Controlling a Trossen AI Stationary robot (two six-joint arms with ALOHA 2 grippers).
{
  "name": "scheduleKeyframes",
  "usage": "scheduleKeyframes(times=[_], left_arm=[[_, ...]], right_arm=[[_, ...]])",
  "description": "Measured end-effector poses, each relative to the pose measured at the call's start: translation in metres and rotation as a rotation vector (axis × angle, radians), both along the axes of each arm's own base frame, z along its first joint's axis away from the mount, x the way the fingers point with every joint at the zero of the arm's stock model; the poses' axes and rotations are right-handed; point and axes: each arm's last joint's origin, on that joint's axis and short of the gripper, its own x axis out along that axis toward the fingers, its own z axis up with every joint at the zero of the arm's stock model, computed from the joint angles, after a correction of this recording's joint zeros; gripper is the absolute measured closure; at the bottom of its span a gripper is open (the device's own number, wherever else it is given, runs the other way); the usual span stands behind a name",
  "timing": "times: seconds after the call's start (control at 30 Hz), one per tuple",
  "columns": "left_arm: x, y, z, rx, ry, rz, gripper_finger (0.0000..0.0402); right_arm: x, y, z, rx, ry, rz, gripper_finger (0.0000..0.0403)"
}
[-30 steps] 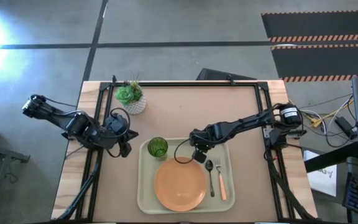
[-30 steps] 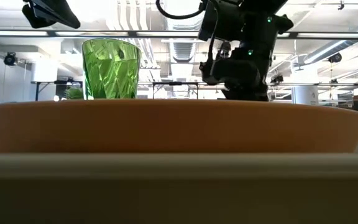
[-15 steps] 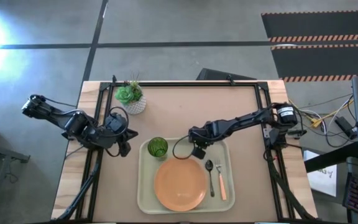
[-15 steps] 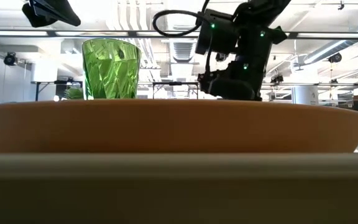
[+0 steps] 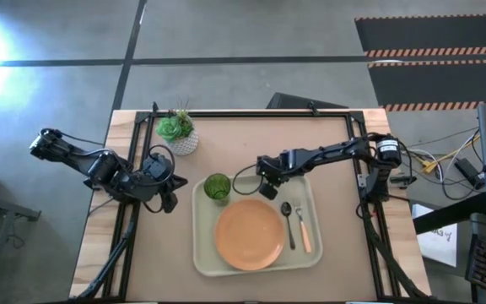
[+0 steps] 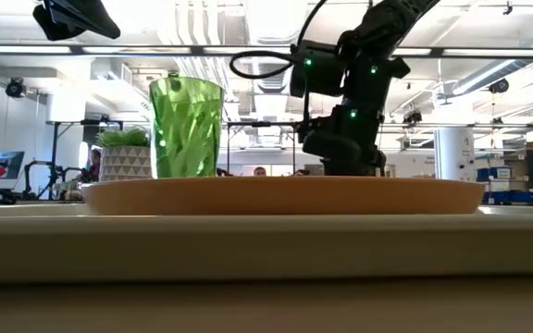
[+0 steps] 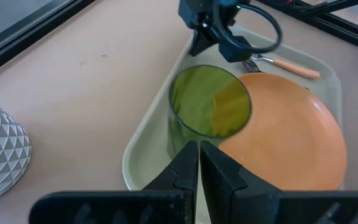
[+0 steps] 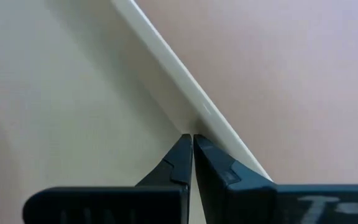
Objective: Pick and place plate/cup/fork/spoon on tray
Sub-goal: Move the white tray to the center of the table
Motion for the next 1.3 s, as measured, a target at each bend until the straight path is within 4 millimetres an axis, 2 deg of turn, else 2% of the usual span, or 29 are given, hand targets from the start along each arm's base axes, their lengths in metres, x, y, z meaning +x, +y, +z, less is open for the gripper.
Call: scheduleKeyframes(times=[0.43, 0.57, 0.7, 0.83, 1.0, 1.17, 1.3], left_arm=[[0.000, 0.000, 0.000, -0.001, 0.000, -0.001, 0.0402], [-0.001, 0.000, -0.002, 0.001, 0.009, -0.006, 0.0402], [0.000, -0.001, -0.012, 0.003, 0.060, -0.021, 0.0402], [0.005, -0.003, -0.029, -0.014, 0.114, 0.013, 0.0402], [0.014, -0.007, -0.069, -0.002, 0.223, 0.090, 0.0402], [0.025, -0.008, -0.105, -0.001, 0.248, 0.136, 0.0402], [0.038, -0.009, -0.120, -0.045, 0.150, 0.134, 0.0402]], right_arm=[[-0.008, -0.043, 0.000, -0.031, 0.012, -0.088, 0.0394], [-0.008, -0.043, 0.002, -0.037, 0.000, -0.091, 0.0394], [-0.004, -0.037, 0.014, -0.047, -0.050, -0.069, 0.0394], [0.000, -0.025, 0.048, -0.060, -0.157, -0.031, 0.0394], [-0.003, 0.002, 0.115, -0.087, -0.369, 0.050, 0.0394], [-0.022, 0.035, 0.188, -0.103, -0.625, 0.155, 0.0394], [-0.044, 0.058, 0.229, -0.139, -0.803, 0.221, 0.0394]])
